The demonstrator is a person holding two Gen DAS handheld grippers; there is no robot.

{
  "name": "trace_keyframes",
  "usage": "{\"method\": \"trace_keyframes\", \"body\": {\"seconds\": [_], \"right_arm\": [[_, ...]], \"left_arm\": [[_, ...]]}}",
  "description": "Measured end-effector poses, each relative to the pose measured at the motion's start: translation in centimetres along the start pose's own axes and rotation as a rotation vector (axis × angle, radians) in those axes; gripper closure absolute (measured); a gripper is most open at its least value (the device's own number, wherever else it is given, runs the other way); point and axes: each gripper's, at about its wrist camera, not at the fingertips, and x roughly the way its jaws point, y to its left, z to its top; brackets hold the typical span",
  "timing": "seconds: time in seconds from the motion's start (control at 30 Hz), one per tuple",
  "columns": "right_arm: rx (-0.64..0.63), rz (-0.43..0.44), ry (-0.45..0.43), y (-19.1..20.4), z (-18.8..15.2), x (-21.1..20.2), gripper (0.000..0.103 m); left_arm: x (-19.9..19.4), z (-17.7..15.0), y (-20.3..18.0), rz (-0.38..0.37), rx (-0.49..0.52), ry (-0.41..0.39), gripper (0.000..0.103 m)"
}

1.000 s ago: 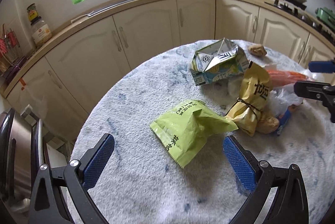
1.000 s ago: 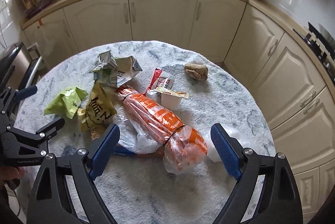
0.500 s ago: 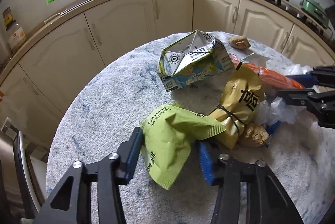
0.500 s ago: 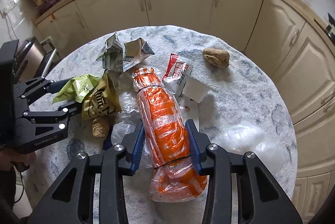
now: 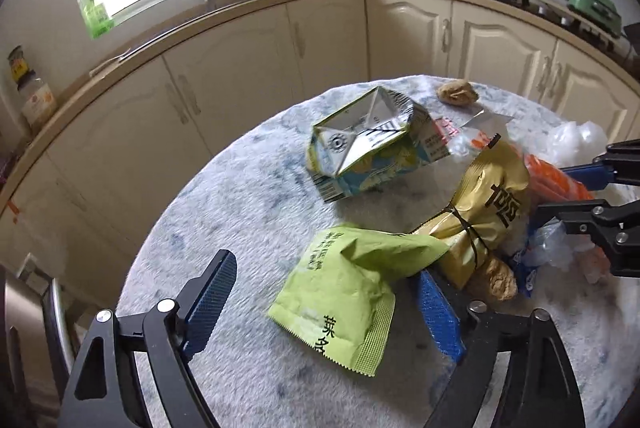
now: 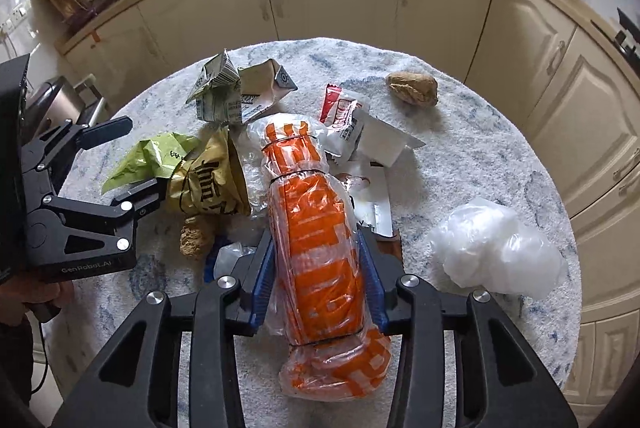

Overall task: Collect trash
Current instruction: 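Grasp the orange sausage pack with the right tool while the left tool grasps the green wrapper, then carry the sausage pack and green wrapper to the blue bucket and release both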

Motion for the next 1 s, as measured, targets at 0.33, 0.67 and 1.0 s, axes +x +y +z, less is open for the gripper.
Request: {"method": "trace_keyframes", "body": {"seconds": [0.33,0.67,1.0], "right_arm": [[0.182,0.098,-0.101,-2.1,-2.7,-3.3,0.072],[0.312,0.198,-0.208,-2.9,-6.7,-9.0,0.072],[0.339,0.141,-0.316,-3.0,-11.2,-16.0,0.072]], "left_arm": [[-0.4,-1.4,1.6,-0.127,-0.106,-0.019,0.077],[-10.0,-5.0,1.4,-0.183,-0.236,-0.109,0.078],[-20.2,-6.3,-4.4,-0.207,-0.184,-0.204,0.078]]}}
